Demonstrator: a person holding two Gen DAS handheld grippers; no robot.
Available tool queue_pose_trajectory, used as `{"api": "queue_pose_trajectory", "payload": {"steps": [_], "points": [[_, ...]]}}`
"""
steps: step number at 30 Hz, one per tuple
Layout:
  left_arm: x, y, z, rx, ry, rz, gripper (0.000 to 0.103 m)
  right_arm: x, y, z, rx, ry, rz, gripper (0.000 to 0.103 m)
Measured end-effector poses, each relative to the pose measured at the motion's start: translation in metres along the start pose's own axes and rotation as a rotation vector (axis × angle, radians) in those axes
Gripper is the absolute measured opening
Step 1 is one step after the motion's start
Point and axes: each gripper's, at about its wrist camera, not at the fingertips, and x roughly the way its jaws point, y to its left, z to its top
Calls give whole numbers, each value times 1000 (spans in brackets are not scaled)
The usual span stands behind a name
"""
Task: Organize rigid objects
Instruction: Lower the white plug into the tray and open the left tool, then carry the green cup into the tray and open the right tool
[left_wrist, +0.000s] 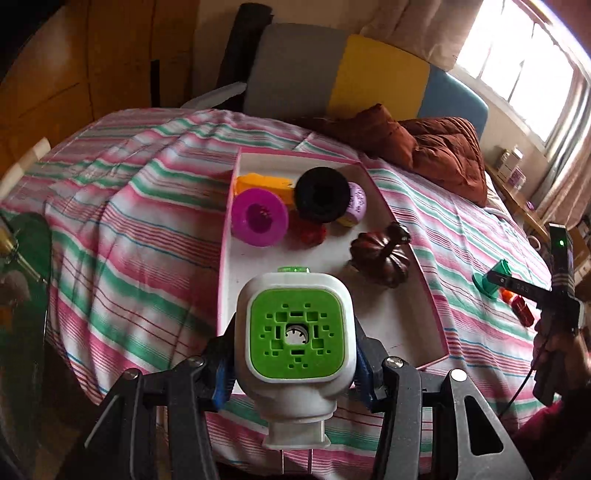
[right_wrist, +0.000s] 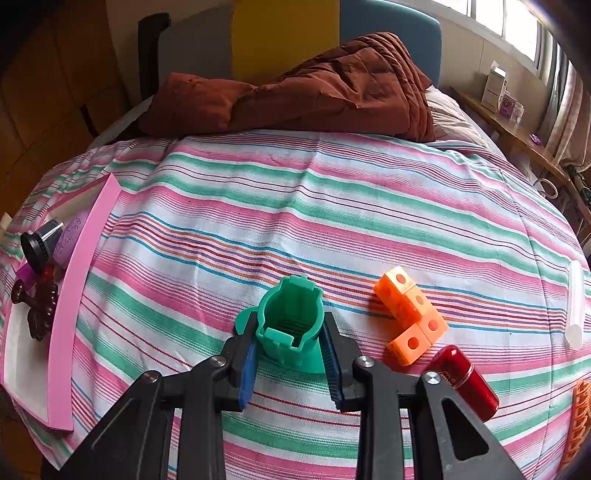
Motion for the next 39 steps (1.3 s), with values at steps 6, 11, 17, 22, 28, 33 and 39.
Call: {"api": "queue_pose_trajectory", "payload": {"steps": [6,11,17,22,28,33,39], "points": [[19,3,15,-1,17,-1,52,0,-1,0,1,0,2,30],[43,1,31,11,48,3,52,0,0,1,2,1,5,30],[69,3,46,36,49,70,53,0,1,3,4,0,9,30],[67,3,57,48,8,72,58,1,1,4,5,-2,11,30],[50,6,50,63,-47,139,59,1,2,4,0,-3,8,30],[28,7,37,54,-75,159,61,0,3,3,-13,-5,-3,30],[10,-1,18,68,-72,157,62,0,4,3,-17,-9,-6,30]]}}
